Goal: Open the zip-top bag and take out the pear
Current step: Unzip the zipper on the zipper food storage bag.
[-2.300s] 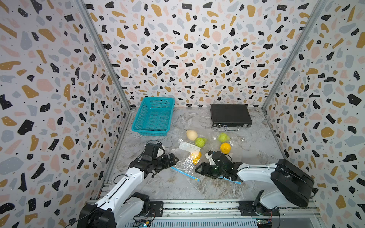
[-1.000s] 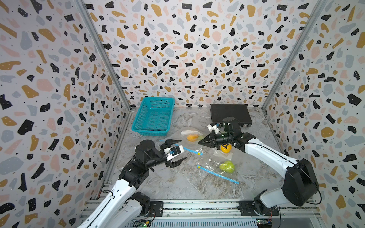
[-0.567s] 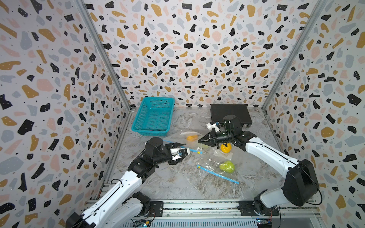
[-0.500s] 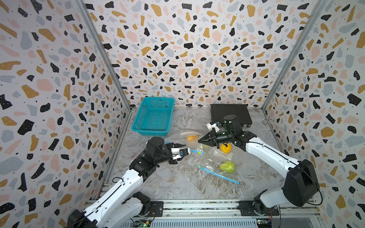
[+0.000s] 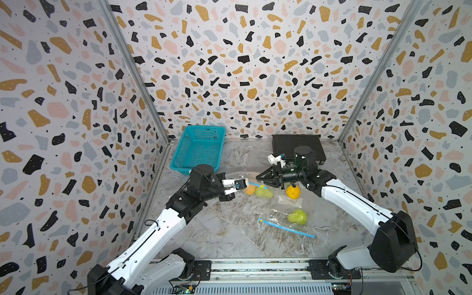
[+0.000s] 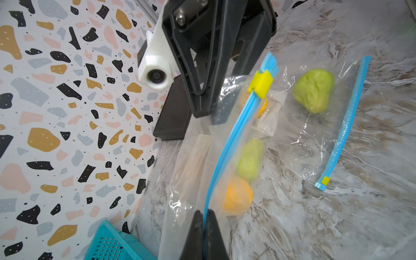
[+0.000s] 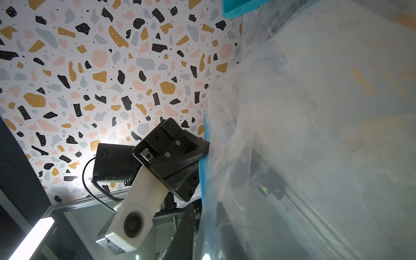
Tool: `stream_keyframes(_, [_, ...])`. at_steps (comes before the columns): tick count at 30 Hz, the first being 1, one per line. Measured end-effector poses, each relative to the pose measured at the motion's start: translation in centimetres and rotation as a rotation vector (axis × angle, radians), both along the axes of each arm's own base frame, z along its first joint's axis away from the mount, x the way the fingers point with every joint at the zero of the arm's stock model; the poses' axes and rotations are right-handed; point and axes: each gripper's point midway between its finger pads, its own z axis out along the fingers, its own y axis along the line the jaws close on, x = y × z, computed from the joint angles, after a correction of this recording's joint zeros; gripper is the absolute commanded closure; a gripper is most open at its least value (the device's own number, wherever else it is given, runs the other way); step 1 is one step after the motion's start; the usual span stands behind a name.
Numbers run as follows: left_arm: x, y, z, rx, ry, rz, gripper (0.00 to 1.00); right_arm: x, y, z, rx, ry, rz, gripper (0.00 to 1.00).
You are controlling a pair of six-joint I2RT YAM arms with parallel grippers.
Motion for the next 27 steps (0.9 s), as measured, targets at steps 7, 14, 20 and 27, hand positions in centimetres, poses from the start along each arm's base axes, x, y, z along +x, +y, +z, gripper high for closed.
stream_keyframes(7, [0.4, 0.1, 2.5, -0.022, 0.083, 0.026, 1.00, 3.7, -4.2, 2.7, -0.161, -0.340, -0.075, 0.43])
stream_keyframes(14, [2.1, 1.5, 4.5, -0.084, 0.218, 0.040, 1.00, 1.2, -9.6, 4.1, -0.406, -0.925, -0.068, 0.41])
stream_keyframes(20, [2.2, 0.4, 4.3, -0.102, 0.325, -0.024, 1.00, 0.4, -9.2, 2.7, -0.371, -1.090, -0.001, 0.40])
stream_keyframes(27, [1.5, 0.1, 3.4, -0.105, 0.401, -0.049, 1.00, 2.1, -6.6, 0.9, -0.304, -1.100, 0.088, 0.40])
